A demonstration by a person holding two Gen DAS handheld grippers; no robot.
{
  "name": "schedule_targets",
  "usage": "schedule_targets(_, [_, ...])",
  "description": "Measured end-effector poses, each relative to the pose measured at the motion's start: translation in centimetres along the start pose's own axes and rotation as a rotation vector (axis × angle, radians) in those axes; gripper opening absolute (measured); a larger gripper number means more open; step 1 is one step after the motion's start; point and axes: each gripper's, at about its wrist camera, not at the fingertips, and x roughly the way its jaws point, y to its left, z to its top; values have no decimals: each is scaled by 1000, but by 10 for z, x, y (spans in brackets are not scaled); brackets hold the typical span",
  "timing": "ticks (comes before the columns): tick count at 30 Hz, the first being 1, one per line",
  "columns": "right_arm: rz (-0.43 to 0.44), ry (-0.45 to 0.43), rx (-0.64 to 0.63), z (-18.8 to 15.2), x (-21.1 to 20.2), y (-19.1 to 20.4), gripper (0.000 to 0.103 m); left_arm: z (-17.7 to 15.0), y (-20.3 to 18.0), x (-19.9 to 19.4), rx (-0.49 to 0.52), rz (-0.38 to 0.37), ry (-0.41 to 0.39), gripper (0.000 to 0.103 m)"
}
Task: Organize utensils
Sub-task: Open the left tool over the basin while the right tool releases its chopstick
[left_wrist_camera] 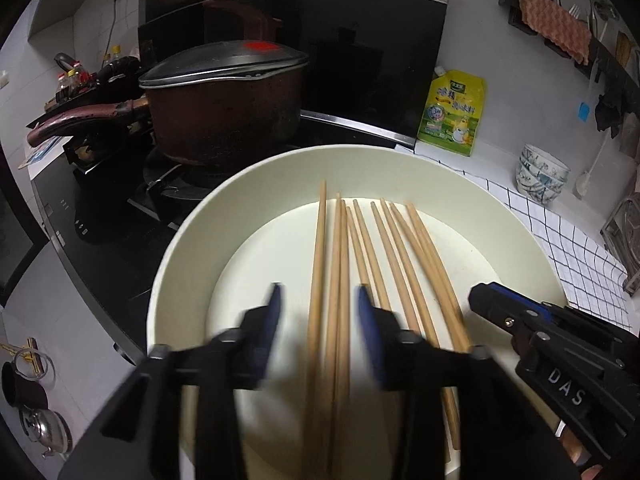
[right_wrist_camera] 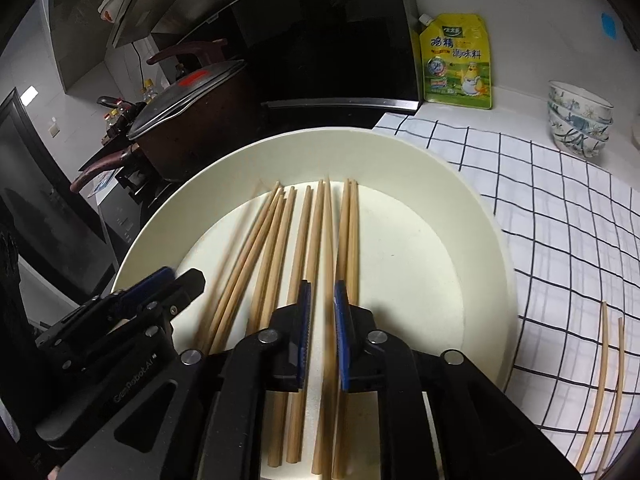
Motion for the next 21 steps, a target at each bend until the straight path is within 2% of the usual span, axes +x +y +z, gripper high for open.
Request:
schedule_targets(2, [8,-8,4,-1,-3,-1,12,-1,3,-5,-17,13,-24,64])
schedule_targets(13, [-2,-21,11,-10,-17,-3,12,-7,10,-13,-49,18,-14,66])
schedule_targets(17, [-5,-32,15,-14,-25,-2,20,-11,9,-22,-48,12,-24,71])
schedule_targets(21, [-15,-50,9,-18,-36,0,20,-13,8,-32,-48,5,-39,75])
